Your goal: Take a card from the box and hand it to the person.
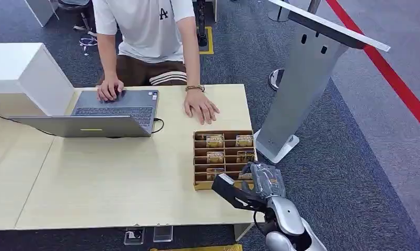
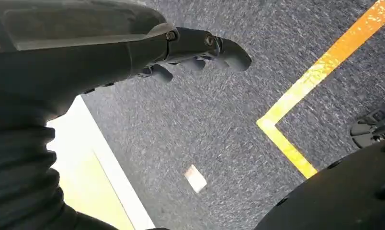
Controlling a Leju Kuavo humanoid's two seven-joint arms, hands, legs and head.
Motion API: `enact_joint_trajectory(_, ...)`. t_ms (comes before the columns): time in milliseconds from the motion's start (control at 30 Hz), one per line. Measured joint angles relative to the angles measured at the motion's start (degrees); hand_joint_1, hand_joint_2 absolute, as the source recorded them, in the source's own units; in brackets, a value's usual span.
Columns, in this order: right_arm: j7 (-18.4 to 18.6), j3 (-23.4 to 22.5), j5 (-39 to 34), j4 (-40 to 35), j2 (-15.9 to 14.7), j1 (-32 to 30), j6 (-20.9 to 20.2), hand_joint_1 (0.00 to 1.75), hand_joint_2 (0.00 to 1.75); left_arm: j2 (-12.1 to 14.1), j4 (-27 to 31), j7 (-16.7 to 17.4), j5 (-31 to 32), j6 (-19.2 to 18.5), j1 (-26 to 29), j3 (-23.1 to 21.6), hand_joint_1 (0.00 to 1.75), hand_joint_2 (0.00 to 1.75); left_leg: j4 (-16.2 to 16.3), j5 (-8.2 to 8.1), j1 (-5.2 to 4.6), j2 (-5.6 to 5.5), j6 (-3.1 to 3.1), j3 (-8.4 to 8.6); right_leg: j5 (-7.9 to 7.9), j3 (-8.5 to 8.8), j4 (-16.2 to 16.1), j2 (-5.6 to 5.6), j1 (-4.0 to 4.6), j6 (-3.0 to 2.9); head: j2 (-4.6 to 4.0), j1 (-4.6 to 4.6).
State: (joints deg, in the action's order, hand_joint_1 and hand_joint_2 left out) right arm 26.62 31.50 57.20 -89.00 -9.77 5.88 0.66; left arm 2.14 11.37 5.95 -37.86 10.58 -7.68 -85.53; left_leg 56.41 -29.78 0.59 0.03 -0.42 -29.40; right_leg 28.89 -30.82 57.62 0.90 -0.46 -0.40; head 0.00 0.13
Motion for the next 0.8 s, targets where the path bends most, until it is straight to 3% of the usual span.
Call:
enact_joint_trajectory(200, -0.31, 0.00, -0.13, 0.00, 0.00, 0.00, 0.00, 0.70, 1.75, 0.00, 0.00, 0.00, 0.28, -0.22, -0.01, -0.37, 0.00, 1.75, 0.00, 0.00, 0.00, 0.00, 0.00, 0.00, 0.00, 0.00, 0.00, 0.00, 0.00, 0.00, 0.00, 0.02)
enact_joint_trajectory(400, -0.81, 0.00, -0.59, 0.02, -0.07, -0.22, 0.15, 0.63, 1.75, 0.00, 0.00, 0.00, 0.61, -0.33, -0.02, -0.39, 0.00, 1.75, 0.00, 0.00, 0.00, 0.00, 0.00, -0.02, 0.00, -0.01, 0.00, 0.00, 0.00, 0.00, 0.00, 0.02)
enact_joint_trajectory(500, -0.85, 0.00, -0.85, 0.04, -0.07, -0.23, 0.20, 0.49, 1.75, 0.00, 0.00, 0.00, 0.70, -0.35, -0.03, -0.42, 0.00, 1.75, 0.00, 0.00, 0.00, 0.00, 0.00, -0.02, 0.00, -0.02, 0.00, 0.00, 0.00, 0.00, 0.00, 0.00)
enact_joint_trajectory(800, -0.94, 0.00, -1.25, 0.07, -0.07, -0.23, 0.66, 0.52, 1.75, 0.00, 0.00, 0.00, 0.87, -0.44, -0.06, -0.48, 0.00, 1.75, 0.00, 0.00, 0.00, 0.00, 0.00, -0.03, 0.00, -0.02, 0.00, 0.00, 0.00, 0.00, 0.00, 0.00)
